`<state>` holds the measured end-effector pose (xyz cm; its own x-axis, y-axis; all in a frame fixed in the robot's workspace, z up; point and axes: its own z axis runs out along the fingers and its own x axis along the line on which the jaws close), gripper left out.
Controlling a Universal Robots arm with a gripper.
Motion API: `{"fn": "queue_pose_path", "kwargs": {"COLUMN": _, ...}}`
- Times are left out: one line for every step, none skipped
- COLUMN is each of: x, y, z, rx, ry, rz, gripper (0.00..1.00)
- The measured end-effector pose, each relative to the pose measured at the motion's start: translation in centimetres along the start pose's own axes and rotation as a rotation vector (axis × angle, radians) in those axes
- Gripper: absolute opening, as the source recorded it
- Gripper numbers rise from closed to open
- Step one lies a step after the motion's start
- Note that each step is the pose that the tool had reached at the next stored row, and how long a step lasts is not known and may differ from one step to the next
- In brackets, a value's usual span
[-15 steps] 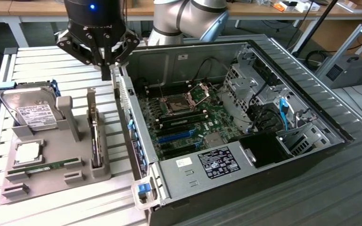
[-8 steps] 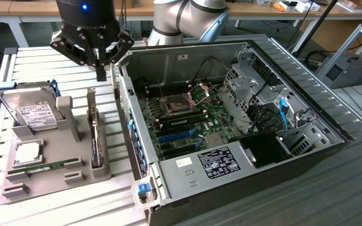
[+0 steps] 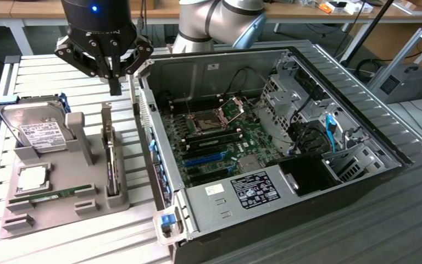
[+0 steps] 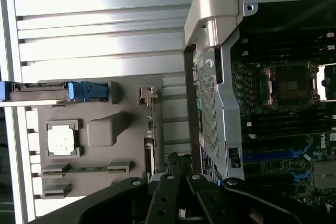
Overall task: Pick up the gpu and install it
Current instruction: 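Reach for the gpu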
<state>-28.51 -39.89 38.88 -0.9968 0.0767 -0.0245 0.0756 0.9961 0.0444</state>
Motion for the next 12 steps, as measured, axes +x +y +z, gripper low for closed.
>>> {"fn": "queue_pose_path", "kwargs": {"x": 0.00, "y": 0.00, "z": 0.00, "rx": 0.0000, "ry": 0.0000, "rz": 0.000, "gripper": 0.11}}
{"fn": "queue_pose_path", "kwargs": {"x": 0.07, "y": -0.01, "z": 0.00, "rx": 0.0001, "ry": 0.0000, "rz": 0.000, "gripper": 0.11}}
{"fn": "queue_pose_path", "kwargs": {"x": 0.15, "y": -0.01, "z": 0.00, "rx": 0.0000, "ry": 0.0000, "rz": 0.000, "gripper": 0.11}}
{"fn": "queue_pose_path", "kwargs": {"x": 0.23, "y": -0.02, "z": 0.00, "rx": 0.0000, "ry": 0.0000, "rz": 0.000, "gripper": 0.11}}
{"fn": "queue_pose_path", "kwargs": {"x": 0.36, "y": -0.03, "z": -0.01, "rx": 0.0000, "ry": 0.0000, "rz": 0.000, "gripper": 0.11}}
{"fn": "queue_pose_path", "kwargs": {"x": 0.44, "y": -0.03, "z": -0.01, "rx": 0.0000, "ry": 0.0000, "rz": 0.000, "gripper": 0.11}}
{"fn": "queue_pose_path", "kwargs": {"x": 0.55, "y": -0.04, "z": -0.01, "rx": 0.0000, "ry": 0.0000, "rz": 0.000, "gripper": 0.11}}
{"fn": "queue_pose_path", "kwargs": {"x": 0.63, "y": -0.05, "z": -0.02, "rx": 0.0000, "ry": 0.0000, "rz": 0.000, "gripper": 0.11}}
{"fn": "queue_pose_path", "kwargs": {"x": 0.71, "y": -0.05, "z": -0.02, "rx": 0.0000, "ry": 0.0000, "rz": 0.000, "gripper": 0.11}}
{"fn": "queue_pose_path", "kwargs": {"x": 0.76, "y": -0.06, "z": -0.02, "rx": 0.0000, "ry": 0.0000, "rz": 0.000, "gripper": 0.11}}
{"fn": "queue_pose_path", "kwargs": {"x": 0.76, "y": -0.06, "z": -0.02, "rx": 0.0000, "ry": 0.0000, "rz": 0.000, "gripper": 0.11}}
{"fn": "queue_pose_path", "kwargs": {"x": 0.77, "y": -0.06, "z": -0.02, "rx": 0.0001, "ry": 0.0000, "rz": 0.000, "gripper": 0.11}}
